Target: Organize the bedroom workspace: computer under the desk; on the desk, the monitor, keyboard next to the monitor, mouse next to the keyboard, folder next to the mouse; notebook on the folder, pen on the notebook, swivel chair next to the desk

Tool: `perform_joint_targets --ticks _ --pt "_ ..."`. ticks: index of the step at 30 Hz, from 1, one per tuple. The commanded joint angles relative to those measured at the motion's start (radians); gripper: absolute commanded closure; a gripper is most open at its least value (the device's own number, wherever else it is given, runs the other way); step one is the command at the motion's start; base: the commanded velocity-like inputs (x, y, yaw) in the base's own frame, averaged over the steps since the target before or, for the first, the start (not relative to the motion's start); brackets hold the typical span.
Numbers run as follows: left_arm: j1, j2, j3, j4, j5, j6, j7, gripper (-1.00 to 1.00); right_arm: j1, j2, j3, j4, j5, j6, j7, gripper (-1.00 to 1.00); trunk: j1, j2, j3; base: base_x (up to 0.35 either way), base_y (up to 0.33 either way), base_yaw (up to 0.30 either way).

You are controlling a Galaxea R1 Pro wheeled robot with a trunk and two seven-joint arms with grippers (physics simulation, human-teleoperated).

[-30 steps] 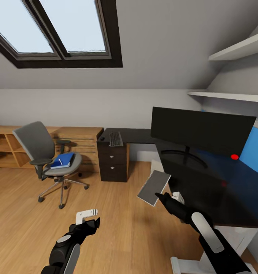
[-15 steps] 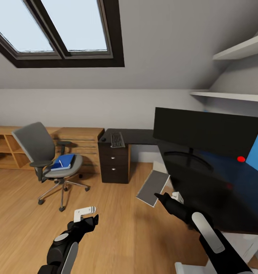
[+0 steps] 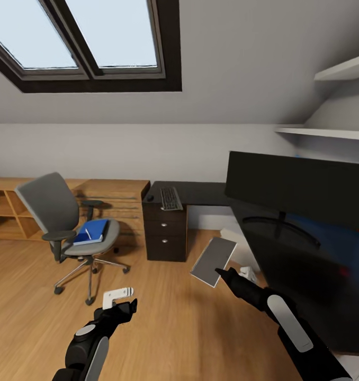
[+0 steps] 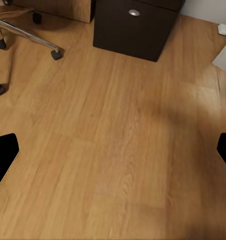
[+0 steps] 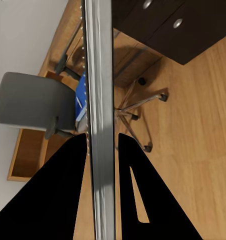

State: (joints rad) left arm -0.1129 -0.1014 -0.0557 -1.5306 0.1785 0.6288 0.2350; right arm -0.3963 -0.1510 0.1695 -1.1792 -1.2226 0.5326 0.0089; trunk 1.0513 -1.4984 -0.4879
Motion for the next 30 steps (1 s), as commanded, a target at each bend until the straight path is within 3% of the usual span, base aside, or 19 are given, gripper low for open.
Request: perform_joint_targets --ticks 1,30 --pt "-0.001 0.000 -0.001 0.000 0.010 0.003 0.009 -1.00 -0.001 -0.001 0.001 0.000 -0.002 0.002 0.001 1.00 0.000 -0.001 -0.001 0.286 0.203 0.000" --pt "-0.001 0.000 -0.002 0.001 0.009 0.002 0.009 -1.00 0.000 -0.001 0.001 0.018 0.000 0.000 0.004 1.00 0.000 -0.001 -0.001 0.310 0.142 0.000"
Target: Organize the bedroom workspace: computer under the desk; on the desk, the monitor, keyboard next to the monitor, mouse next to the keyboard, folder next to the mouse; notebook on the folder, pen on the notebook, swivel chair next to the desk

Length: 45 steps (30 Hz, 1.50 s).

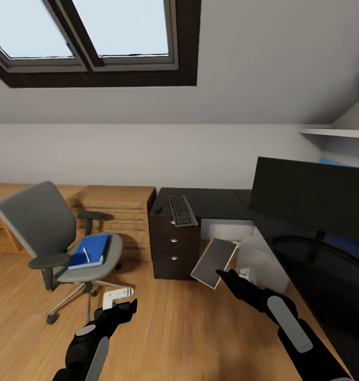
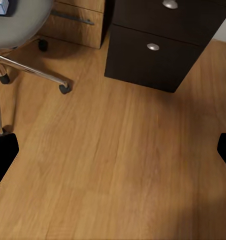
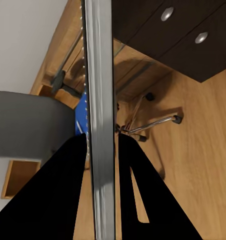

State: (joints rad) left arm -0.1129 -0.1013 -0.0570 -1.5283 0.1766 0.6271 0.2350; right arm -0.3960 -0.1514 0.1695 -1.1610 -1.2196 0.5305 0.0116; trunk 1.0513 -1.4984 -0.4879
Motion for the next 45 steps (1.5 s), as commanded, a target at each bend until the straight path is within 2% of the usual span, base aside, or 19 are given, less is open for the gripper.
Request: perform_joint_targets --ticks 1,7,10,15,16,22,32,41,42,45 --pt "-0.001 0.000 -0.001 -0.001 0.011 0.003 0.009 -1.00 -0.001 -0.001 0.001 0.000 -0.003 0.002 0.002 1.00 0.001 -0.001 -0.001 0.320 0.017 0.000" --pt "-0.001 0.000 -0.001 0.000 0.011 0.003 0.009 -1.00 -0.001 0.001 -0.001 0.004 0.001 -0.014 -0.004 1.00 0.001 -0.001 -0.001 0.321 0.006 0.000" --pt "-0.001 0.000 -0.001 0.000 0.011 0.003 0.009 -1.00 -0.001 0.004 0.000 0.005 0.003 -0.076 -0.012 1.00 0.001 -0.001 -0.001 0.321 0.001 0.000" --pt "-0.001 0.000 -0.001 0.000 0.011 0.003 0.009 -1.00 -0.001 0.014 0.006 0.010 0.003 -0.237 -0.037 1.00 0.001 -0.001 -0.001 0.321 0.000 0.000" --pt "-0.001 0.000 -0.001 0.000 0.011 0.003 0.009 -1.00 -0.001 0.023 0.008 0.014 0.003 -0.293 -0.046 1.00 0.001 -0.001 -0.001 0.321 0.000 0.000" --pt "-0.001 0.000 -0.001 0.000 0.011 0.003 0.009 -1.00 -0.001 0.059 0.010 0.029 0.003 -0.434 -0.082 1.00 0.001 -0.001 -0.001 0.321 0.000 0.000" --pt "-0.001 0.000 -0.001 0.000 0.011 0.003 0.009 -1.00 -0.001 0.110 0.005 0.033 -0.001 -0.521 -0.143 1.00 0.001 -0.001 -0.001 0.321 0.000 0.000" --pt "-0.001 0.000 -0.001 0.001 0.011 0.003 0.009 -1.00 -0.001 0.120 0.002 0.033 -0.011 -0.538 -0.153 1.00 0.001 -0.001 -0.001 0.321 0.000 0.000" --pt "-0.001 0.000 -0.001 0.001 0.011 0.003 0.009 -1.00 -0.001 0.120 0.001 0.033 -0.020 -0.539 -0.154 1.00 0.001 -0.001 -0.001 0.321 0.000 0.000" --pt "-0.001 0.000 -0.001 0.002 0.011 0.003 0.009 -1.00 -0.001 0.119 -0.001 0.033 -0.097 -0.539 -0.154 1.00 0.001 -0.001 -0.001 0.321 0.000 0.000"
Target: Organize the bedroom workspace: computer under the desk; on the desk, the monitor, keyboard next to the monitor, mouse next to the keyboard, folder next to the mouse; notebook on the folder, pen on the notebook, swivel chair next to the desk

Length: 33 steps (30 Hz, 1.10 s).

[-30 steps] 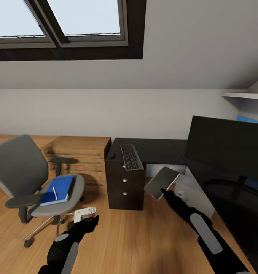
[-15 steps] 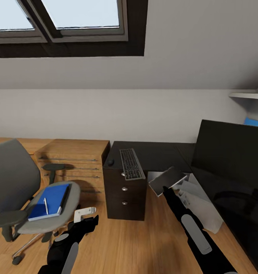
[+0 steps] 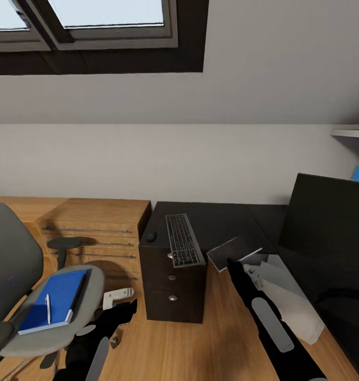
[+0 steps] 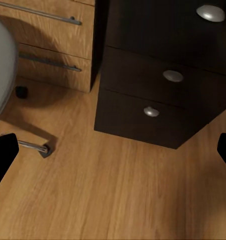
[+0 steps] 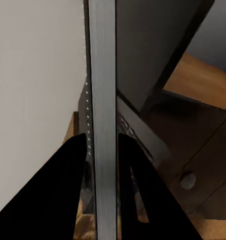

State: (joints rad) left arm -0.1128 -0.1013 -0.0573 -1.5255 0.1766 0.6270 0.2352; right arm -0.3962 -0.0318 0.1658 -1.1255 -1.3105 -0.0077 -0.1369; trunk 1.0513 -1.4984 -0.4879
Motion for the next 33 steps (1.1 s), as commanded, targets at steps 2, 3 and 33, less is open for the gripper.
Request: perform_joint_targets --ticks 2,3,33 --pt "-0.001 0.000 -0.001 -0.001 0.011 0.003 0.010 -1.00 -0.001 -0.003 0.001 -0.002 -0.064 0.000 -0.006 1.00 0.001 -0.001 -0.001 0.321 0.000 0.000" --pt "-0.001 0.000 -0.001 -0.001 0.011 0.004 0.009 -1.00 -0.001 -0.004 0.001 -0.002 -0.123 0.001 -0.007 1.00 0.001 -0.001 -0.001 0.321 0.000 0.000" --pt "-0.001 0.000 -0.001 -0.001 0.014 0.005 0.009 -1.00 -0.001 -0.002 0.001 0.104 -0.299 -0.001 -0.007 1.00 0.001 -0.001 -0.001 0.158 0.000 0.000"
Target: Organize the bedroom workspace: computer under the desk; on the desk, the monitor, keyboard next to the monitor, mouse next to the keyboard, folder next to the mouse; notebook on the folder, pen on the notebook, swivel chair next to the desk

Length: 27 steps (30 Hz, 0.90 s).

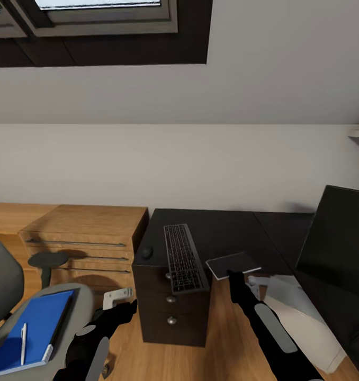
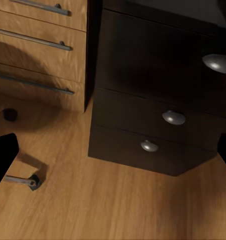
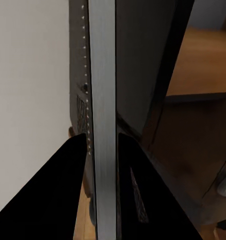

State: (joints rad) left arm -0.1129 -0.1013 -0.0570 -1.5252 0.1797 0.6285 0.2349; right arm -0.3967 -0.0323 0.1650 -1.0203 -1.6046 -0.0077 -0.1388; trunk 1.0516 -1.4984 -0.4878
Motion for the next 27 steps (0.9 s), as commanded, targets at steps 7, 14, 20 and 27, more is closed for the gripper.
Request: perform_joint_targets --ticks 7,14,20,27 --pt "-0.001 0.000 -0.001 -0.001 0.012 0.003 0.009 -1.00 -0.001 -0.005 0.001 0.000 -0.001 -0.002 -0.005 1.00 0.000 -0.001 -0.001 0.242 -0.029 0.000" --pt "-0.001 0.000 -0.001 -0.001 0.012 0.003 0.009 -1.00 -0.001 -0.006 0.001 0.000 0.000 -0.004 -0.005 1.00 0.000 -0.001 -0.001 0.049 -0.002 0.000" --pt "-0.001 0.000 0.000 -0.002 0.012 0.005 0.009 -1.00 -0.001 -0.007 0.000 0.000 0.000 -0.005 -0.005 1.00 0.000 -0.001 -0.001 0.073 0.000 0.000" --pt "-0.001 -0.004 0.006 -0.005 0.013 0.005 0.009 -1.00 -0.001 -0.013 0.000 0.000 0.003 -0.005 -0.005 1.00 0.008 -0.015 -0.007 0.007 0.000 0.000"
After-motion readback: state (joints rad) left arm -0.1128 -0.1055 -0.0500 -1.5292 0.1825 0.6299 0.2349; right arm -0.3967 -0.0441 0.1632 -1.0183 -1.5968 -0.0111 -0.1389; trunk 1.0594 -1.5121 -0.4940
